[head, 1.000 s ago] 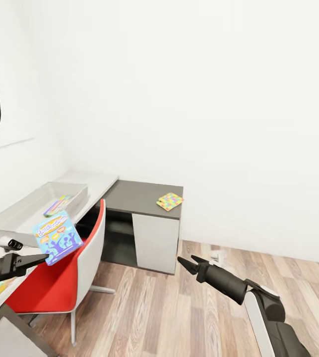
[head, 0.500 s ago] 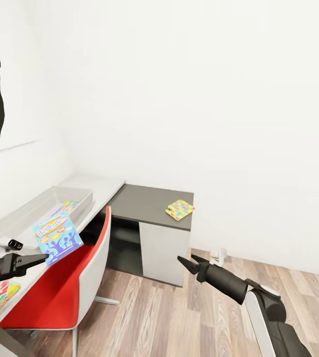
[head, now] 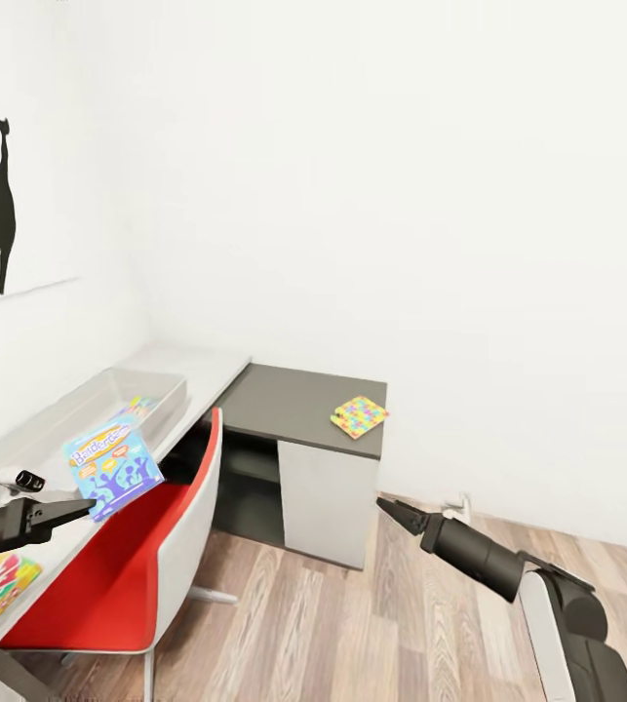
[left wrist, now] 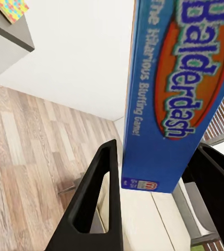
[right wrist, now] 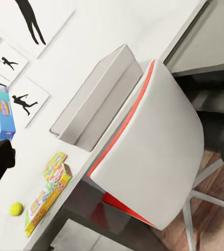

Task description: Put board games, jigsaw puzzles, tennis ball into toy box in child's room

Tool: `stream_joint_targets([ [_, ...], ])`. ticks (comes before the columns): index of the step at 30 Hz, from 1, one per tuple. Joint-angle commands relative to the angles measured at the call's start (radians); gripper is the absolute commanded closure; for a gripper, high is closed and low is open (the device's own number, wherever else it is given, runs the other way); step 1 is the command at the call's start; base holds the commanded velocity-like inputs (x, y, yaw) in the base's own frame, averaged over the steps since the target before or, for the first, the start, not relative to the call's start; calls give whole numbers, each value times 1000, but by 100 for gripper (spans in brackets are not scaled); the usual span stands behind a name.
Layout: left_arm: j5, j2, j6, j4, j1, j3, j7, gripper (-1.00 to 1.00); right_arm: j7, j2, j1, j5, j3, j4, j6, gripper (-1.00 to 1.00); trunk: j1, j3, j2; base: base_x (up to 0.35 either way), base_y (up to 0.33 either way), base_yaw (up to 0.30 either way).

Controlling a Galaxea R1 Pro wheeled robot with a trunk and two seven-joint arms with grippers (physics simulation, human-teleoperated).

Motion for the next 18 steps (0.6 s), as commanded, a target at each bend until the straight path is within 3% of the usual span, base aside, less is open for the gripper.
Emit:
stream_joint_targets([
  [1, 0, 0, 11, 0, -1, -1, -4, 100, 8, 1, 0, -1, -6, 0, 5, -100, 0, -1, -1, 1, 0, 223],
  [9, -1, 0, 9, 0, -1, -1, -4, 100, 27, 4, 1, -1, -13, -1, -3, -100, 0, 4, -1, 49, -27, 261],
  [18, -1, -1, 8, 0, -1, -1, -4, 100, 33, 4, 1, -1, -11, -1, -5, -100, 0, 7, -1, 142, -216, 280],
])
